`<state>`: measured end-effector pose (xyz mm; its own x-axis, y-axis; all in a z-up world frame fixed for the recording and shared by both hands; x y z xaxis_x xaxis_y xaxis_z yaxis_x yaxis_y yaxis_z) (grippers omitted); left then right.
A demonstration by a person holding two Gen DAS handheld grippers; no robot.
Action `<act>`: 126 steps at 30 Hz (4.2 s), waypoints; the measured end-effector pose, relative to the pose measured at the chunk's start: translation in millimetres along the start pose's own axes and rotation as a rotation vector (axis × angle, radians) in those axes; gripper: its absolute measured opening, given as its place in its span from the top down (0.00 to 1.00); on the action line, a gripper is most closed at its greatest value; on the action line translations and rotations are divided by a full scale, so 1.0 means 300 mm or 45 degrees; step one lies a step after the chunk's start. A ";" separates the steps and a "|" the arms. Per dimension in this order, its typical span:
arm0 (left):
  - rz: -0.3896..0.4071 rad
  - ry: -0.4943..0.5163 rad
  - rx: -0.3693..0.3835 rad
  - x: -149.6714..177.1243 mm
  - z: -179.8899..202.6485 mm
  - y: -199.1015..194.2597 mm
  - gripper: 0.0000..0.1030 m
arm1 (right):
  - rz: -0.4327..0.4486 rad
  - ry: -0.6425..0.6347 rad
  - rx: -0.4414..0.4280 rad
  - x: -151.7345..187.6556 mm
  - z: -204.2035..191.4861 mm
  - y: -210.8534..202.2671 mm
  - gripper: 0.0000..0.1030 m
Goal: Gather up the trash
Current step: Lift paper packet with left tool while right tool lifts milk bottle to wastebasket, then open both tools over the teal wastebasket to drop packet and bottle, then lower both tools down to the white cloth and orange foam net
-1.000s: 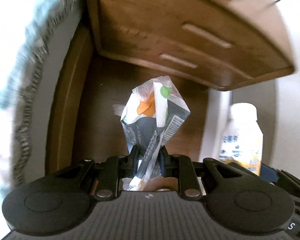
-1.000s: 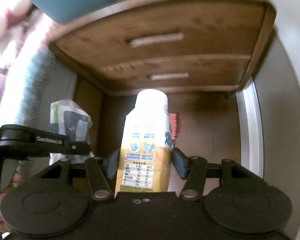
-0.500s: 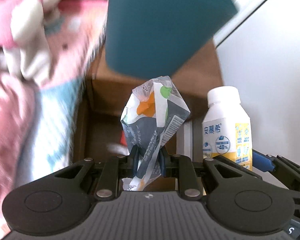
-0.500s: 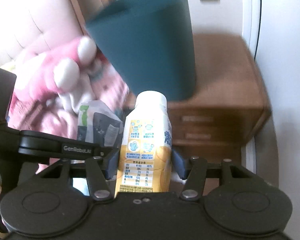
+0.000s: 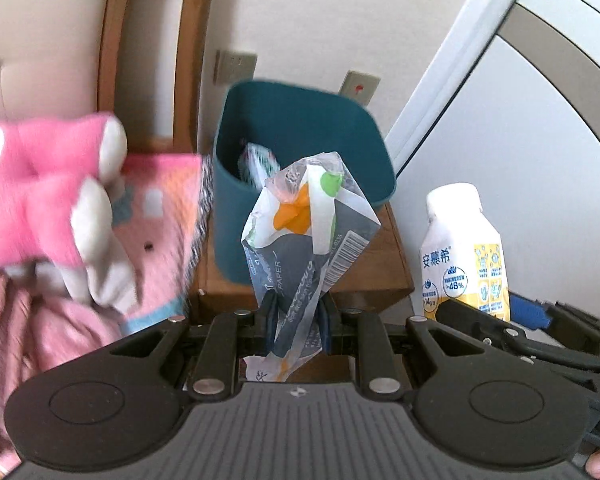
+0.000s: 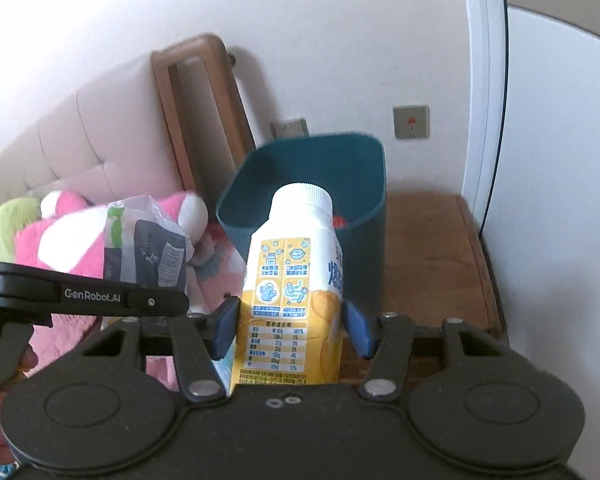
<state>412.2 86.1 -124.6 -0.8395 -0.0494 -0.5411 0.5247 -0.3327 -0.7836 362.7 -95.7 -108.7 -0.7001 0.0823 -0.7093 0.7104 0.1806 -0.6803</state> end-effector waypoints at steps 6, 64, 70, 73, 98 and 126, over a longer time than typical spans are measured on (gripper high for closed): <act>0.006 0.050 -0.032 -0.113 0.016 0.029 0.81 | 0.071 -0.012 0.012 -0.097 -0.034 -0.006 0.46; -0.301 -0.264 -0.308 -0.424 -0.102 0.731 0.44 | -0.259 -0.697 -0.060 -0.322 0.035 0.772 0.42; -0.237 -0.237 -0.258 -0.425 -0.065 0.631 0.42 | -0.205 -0.623 -0.058 -0.346 0.070 0.682 0.40; -0.206 -0.197 -0.227 -0.416 -0.029 0.577 0.42 | -0.177 -0.579 -0.059 -0.353 0.087 0.626 0.39; -0.028 0.113 -0.095 -0.027 0.021 0.131 0.31 | -0.099 -0.322 -0.052 -0.014 0.018 0.216 0.23; -0.364 -0.232 -0.094 0.786 -0.277 1.050 0.00 | -0.564 -0.373 -0.085 0.770 0.295 0.922 0.06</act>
<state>391.2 48.0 -524.4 -0.9619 -0.1339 -0.2385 0.2681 -0.2884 -0.9192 403.6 -113.5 -477.0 -0.8755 -0.2915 -0.3853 0.3385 0.1990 -0.9197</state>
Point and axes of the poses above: each gripper's, at about its wrist camera, not at the fingertips, and y roughly the way its jaws point, z to its right, x to its underside, the point moved 6 cm from there along y, roughly the way its jaws point, and after that the axes turned 7 degrees about x, right-handed, at the moved point
